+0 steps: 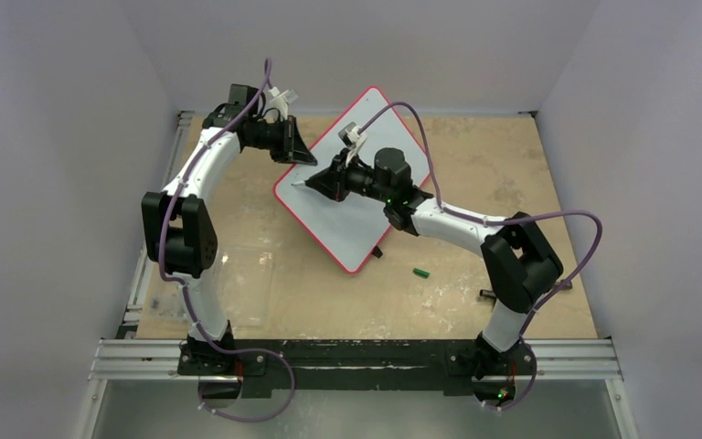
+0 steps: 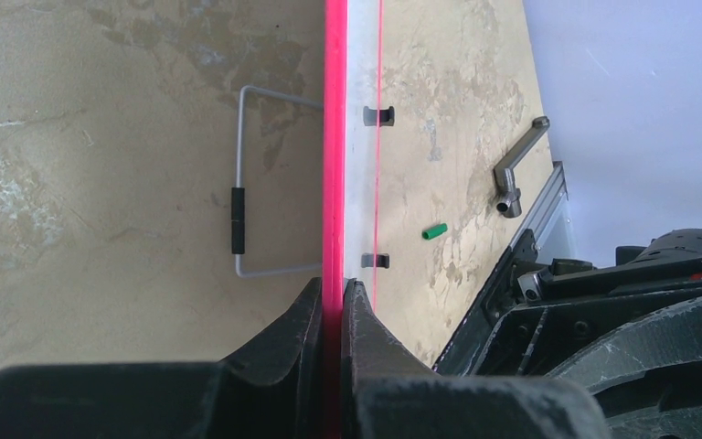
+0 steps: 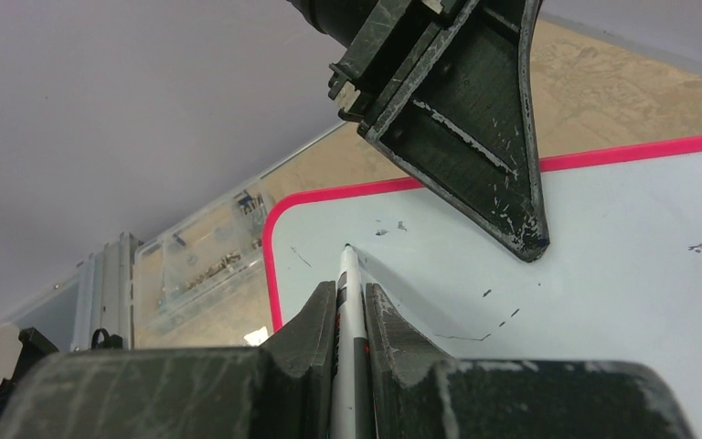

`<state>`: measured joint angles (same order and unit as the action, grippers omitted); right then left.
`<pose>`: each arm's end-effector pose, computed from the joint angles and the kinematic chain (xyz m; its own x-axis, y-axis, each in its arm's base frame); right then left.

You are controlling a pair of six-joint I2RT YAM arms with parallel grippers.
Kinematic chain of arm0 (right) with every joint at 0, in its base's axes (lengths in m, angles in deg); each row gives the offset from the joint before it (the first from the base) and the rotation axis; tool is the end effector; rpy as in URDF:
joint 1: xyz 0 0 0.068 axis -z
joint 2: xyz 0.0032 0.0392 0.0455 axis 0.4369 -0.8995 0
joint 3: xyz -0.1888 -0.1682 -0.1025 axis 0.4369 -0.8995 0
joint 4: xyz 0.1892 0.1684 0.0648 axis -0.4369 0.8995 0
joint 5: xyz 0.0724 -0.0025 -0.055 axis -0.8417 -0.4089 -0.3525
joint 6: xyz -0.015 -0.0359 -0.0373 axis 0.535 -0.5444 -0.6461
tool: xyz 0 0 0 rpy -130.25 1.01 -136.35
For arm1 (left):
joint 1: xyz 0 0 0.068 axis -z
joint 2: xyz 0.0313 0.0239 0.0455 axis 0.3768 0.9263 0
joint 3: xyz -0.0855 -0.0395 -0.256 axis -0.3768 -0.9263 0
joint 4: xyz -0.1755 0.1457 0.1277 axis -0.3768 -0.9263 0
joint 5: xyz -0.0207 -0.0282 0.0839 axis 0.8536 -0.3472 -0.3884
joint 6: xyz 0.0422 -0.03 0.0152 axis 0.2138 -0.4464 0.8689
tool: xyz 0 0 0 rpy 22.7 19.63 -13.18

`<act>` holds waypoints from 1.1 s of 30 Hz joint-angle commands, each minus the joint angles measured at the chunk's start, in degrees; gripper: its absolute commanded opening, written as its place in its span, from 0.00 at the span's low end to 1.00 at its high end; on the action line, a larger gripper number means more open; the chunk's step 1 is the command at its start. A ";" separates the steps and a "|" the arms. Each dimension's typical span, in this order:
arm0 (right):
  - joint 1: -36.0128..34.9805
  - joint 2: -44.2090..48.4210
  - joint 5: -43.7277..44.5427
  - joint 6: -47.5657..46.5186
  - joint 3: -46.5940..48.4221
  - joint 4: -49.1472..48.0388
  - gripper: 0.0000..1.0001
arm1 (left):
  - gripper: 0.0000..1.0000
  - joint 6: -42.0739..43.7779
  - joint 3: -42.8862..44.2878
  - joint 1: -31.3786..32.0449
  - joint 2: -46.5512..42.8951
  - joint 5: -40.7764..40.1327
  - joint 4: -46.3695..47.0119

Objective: Write a sentence on the whiteboard

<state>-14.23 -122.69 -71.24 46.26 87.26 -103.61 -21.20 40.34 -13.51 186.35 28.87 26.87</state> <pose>0.3020 0.2743 0.2830 -0.3259 0.1324 -0.9361 -0.8460 0.4011 0.3513 0.4152 -0.0899 0.2995 -0.8790 -0.0094 -0.4768 0.3764 0.6002 -0.7058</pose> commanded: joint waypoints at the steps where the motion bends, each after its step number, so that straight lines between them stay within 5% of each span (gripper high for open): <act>1: -0.62 -0.56 1.62 -1.06 2.83 1.22 0.00 | 0.00 4.17 0.48 2.18 -1.22 -4.22 -1.32; 33: -1.96 0.96 5.41 -6.07 -1.86 6.57 0.00 | 0.00 4.51 0.27 2.19 -1.92 -5.03 -1.31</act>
<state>-16.11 -121.75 -70.54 42.61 85.08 -103.13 -20.30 40.34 -13.49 186.33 28.24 26.89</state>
